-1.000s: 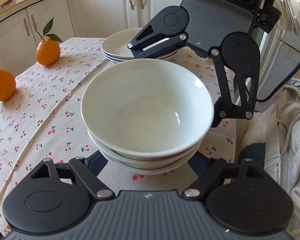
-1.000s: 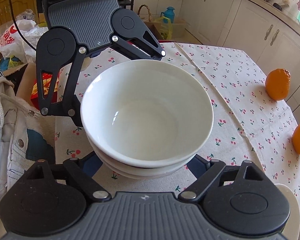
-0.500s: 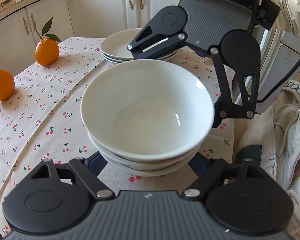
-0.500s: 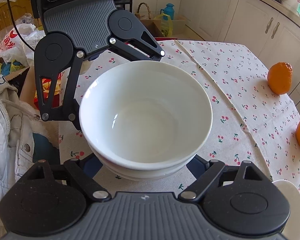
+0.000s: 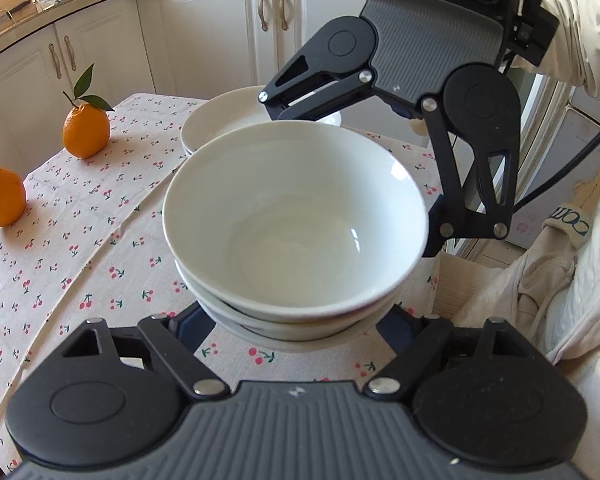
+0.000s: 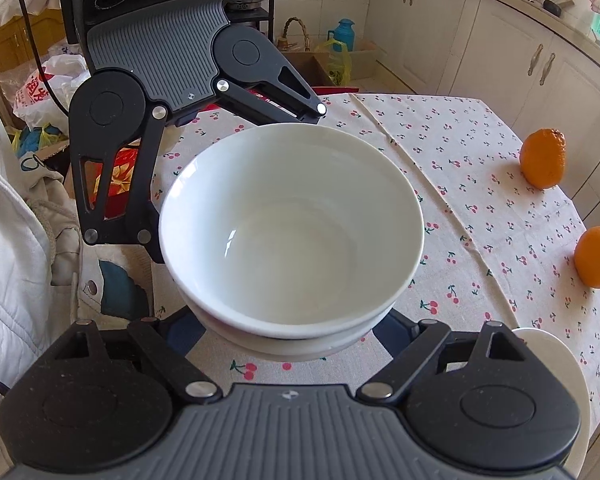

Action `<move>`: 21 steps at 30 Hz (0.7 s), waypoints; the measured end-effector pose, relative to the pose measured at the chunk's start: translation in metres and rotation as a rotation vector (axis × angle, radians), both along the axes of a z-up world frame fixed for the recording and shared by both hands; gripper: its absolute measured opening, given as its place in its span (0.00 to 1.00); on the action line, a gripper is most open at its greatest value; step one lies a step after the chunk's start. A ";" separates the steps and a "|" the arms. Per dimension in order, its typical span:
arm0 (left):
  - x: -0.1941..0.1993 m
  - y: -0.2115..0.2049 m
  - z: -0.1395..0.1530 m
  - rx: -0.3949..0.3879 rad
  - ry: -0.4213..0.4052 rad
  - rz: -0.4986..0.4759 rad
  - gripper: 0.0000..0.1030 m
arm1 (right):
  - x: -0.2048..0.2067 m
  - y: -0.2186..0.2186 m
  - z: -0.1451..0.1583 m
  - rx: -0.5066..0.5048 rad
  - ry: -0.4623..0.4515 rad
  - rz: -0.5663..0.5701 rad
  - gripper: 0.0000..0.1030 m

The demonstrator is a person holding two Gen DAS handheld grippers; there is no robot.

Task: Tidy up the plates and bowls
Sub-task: 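Lift the bowl stack with both tools and lower it onto the plate stack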

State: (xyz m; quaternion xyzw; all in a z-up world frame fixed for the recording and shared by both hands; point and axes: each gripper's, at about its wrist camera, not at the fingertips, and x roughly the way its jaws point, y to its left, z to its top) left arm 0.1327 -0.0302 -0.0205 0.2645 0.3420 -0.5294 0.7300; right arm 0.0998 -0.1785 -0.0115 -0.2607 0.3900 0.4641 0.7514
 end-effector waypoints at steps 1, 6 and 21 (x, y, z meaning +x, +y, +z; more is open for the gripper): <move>-0.001 -0.005 0.001 -0.002 -0.002 0.001 0.83 | -0.001 -0.005 0.002 -0.003 -0.005 -0.001 0.89; -0.001 -0.032 0.007 -0.016 -0.006 -0.012 0.83 | -0.006 -0.031 0.011 -0.013 -0.026 -0.014 0.89; 0.039 -0.119 0.013 -0.036 -0.067 -0.096 0.83 | 0.021 -0.117 0.020 -0.039 -0.081 -0.122 0.89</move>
